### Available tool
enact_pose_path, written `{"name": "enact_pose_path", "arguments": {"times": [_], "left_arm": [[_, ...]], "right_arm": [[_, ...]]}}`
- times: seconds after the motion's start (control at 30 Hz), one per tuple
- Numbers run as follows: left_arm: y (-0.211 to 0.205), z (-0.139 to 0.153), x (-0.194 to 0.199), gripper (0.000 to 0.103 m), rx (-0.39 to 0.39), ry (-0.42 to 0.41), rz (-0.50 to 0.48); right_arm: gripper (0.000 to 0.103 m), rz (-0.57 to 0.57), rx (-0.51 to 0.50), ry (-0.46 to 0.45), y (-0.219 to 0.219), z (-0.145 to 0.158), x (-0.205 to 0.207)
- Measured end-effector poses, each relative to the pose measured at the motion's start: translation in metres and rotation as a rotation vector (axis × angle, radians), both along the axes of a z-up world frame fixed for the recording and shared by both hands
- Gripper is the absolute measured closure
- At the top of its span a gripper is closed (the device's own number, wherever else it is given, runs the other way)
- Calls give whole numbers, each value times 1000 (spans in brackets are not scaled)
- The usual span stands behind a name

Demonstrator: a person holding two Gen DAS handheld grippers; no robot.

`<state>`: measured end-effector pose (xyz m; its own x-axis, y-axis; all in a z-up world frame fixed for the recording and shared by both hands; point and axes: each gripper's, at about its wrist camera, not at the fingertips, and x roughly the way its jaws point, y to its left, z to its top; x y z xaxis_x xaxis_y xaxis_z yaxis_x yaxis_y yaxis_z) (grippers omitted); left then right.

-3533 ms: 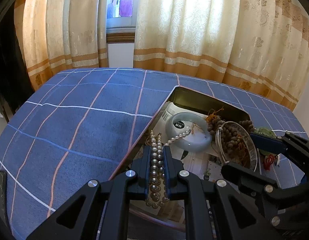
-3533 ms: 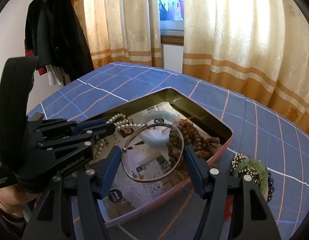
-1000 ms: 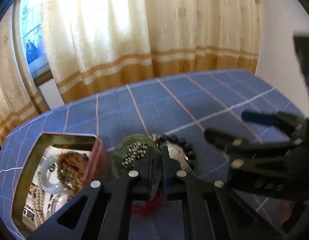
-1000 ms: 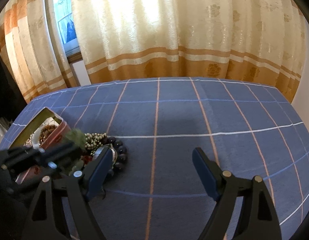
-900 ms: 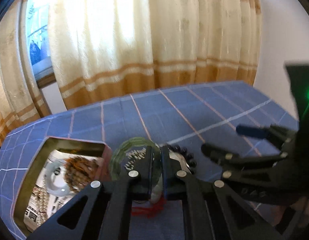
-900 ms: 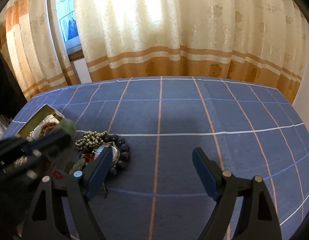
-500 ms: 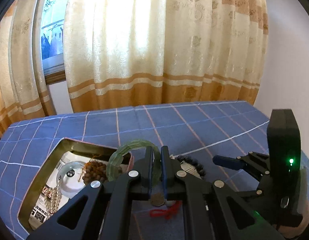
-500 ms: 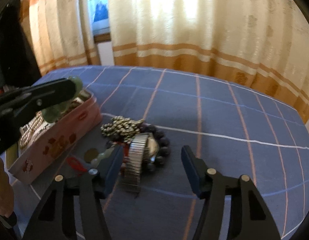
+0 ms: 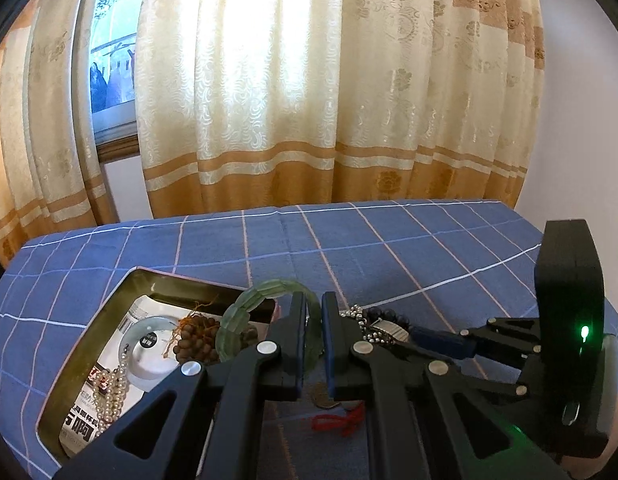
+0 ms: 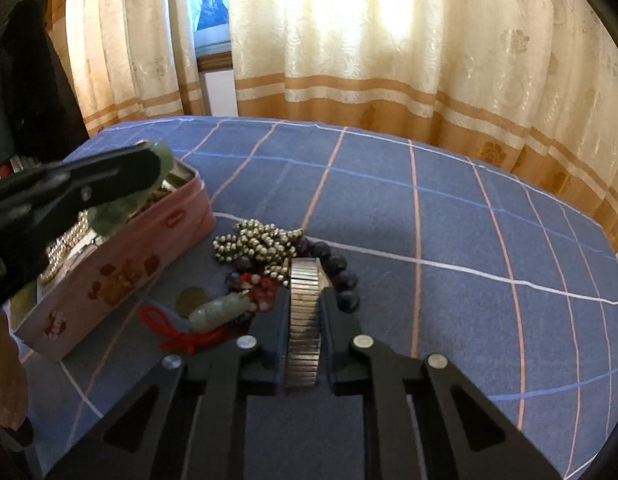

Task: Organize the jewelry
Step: 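Lift and carry the green bangle and silver watch in both tools over the pink tin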

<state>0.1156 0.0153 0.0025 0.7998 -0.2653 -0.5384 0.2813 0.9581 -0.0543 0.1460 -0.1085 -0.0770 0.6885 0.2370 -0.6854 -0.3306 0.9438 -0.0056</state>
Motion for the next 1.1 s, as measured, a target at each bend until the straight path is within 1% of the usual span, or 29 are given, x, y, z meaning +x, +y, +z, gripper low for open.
{"name": "enact_pose_path", "arguments": {"times": [0.2,0.47,0.83,1.1], "left_arm": [[3,2,1,96,-7,-5,-1],[6,6,-1,96,-23,-17,-1],[10,11,-6,96,-40,-41,14],[14,14,-9,96,-49,-54,17]], "right_arm": [[86,-18,31,-23,-6,5,-3],[86,-69,104,-111,-23,26,-9],[86,-91,120,-190,-27,39,-14],[86,-85,122,-252,-24,49,-21]]}}
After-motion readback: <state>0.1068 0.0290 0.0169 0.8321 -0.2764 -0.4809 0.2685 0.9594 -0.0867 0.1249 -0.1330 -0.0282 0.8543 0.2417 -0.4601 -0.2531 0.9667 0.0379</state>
